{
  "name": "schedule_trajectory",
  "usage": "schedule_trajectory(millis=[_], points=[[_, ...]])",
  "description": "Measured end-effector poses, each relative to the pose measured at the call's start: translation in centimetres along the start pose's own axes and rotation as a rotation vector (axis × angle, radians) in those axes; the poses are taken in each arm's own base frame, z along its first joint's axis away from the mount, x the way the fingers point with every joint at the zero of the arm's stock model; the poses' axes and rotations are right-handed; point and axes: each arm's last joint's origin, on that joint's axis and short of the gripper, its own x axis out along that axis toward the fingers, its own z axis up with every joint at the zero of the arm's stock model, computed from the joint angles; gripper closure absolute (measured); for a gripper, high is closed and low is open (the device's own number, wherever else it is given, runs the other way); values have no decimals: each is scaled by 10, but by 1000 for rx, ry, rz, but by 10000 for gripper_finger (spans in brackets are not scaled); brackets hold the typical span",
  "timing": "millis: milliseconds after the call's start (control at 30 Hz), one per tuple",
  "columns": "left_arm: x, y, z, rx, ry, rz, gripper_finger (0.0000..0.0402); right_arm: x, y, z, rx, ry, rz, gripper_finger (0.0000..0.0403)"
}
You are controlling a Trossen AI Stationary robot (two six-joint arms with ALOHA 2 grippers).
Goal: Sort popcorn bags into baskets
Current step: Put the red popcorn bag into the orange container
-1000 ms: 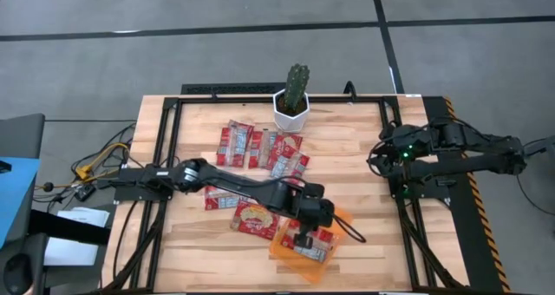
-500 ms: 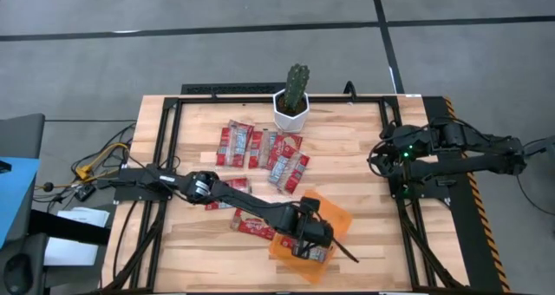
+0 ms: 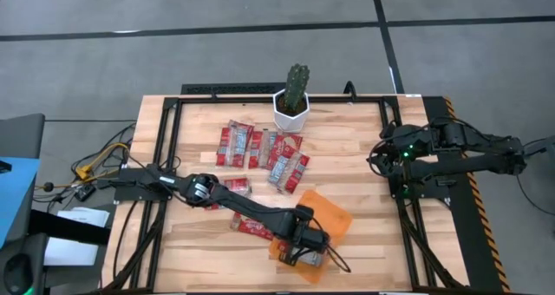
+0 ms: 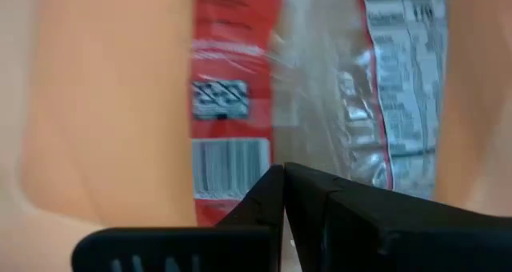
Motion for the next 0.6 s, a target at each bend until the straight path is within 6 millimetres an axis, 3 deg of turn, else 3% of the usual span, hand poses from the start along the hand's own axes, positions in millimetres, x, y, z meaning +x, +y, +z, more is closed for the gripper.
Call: schedule_trajectory(millis=[133,367,600], points=[[-4,-2,2,-47,-14,50,401,0,0,0,1,0,0,149],[-20,6,22,-165,-223,205,401,0,0,0,23,0,0,149],[6,0,19,-162,-241,152,401,0,0,0,42,0,0,149]])
